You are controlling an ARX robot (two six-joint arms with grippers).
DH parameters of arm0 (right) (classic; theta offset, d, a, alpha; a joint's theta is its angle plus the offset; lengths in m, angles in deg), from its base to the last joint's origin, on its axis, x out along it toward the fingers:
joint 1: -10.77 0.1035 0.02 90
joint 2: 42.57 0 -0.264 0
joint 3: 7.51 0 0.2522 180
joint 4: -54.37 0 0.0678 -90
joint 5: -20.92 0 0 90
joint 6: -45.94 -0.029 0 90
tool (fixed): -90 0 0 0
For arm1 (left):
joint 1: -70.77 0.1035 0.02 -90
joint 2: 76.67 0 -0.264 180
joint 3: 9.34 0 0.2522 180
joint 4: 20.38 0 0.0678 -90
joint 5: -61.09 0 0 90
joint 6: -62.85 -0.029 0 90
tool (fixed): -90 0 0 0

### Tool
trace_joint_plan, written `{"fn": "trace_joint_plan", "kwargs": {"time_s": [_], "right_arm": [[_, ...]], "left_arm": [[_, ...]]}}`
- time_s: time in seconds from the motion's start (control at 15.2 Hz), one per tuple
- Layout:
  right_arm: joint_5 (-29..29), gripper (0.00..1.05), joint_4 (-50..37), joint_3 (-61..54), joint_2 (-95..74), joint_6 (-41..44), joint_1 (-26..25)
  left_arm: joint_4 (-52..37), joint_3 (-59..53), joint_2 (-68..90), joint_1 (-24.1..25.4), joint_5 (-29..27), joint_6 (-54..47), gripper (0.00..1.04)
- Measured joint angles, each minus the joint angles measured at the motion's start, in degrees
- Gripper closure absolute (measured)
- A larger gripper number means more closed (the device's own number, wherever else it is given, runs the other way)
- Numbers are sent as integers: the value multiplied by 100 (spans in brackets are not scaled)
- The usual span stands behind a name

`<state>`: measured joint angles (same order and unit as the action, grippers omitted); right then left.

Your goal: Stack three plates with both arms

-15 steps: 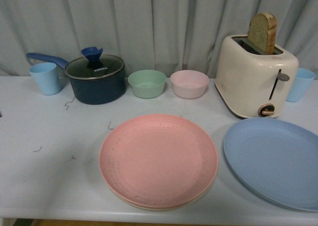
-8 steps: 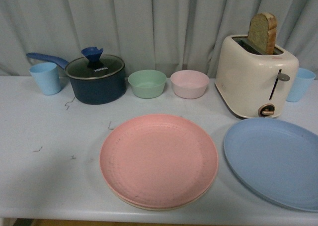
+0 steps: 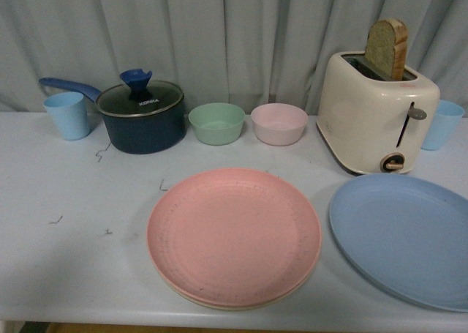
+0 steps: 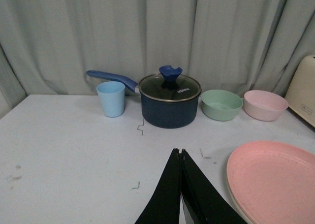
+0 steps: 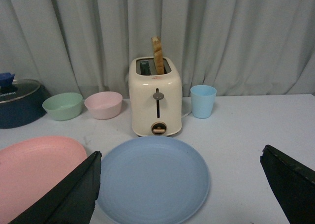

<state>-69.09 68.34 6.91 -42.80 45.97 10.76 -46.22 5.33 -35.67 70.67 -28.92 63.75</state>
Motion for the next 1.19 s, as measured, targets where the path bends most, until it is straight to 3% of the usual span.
{"fn": "trace_joint_plan", "kwargs": {"time_s": [0.59,1.19], "right_arm": [[0,6,0,0,0,0,0],[0,6,0,0,0,0,0]], "left_arm": [[2059,-28,-2201,0,0,0,103],[3265,-15,-3309,0,-7,0,103]]}}
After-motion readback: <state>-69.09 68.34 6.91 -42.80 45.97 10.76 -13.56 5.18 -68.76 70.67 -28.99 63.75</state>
